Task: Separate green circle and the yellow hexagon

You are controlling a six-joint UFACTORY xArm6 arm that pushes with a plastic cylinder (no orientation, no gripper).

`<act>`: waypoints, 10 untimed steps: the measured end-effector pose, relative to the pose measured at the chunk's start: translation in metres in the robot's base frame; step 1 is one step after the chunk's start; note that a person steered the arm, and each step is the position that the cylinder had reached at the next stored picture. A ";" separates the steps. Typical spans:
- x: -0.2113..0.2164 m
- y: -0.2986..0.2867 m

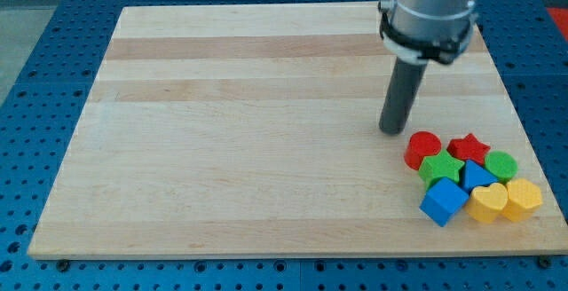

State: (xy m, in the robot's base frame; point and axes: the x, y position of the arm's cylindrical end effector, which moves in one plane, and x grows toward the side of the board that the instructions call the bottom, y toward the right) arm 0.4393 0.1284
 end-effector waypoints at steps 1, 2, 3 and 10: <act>-0.051 0.040; -0.058 0.139; -0.057 0.186; 0.077 0.197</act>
State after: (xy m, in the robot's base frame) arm 0.5164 0.3250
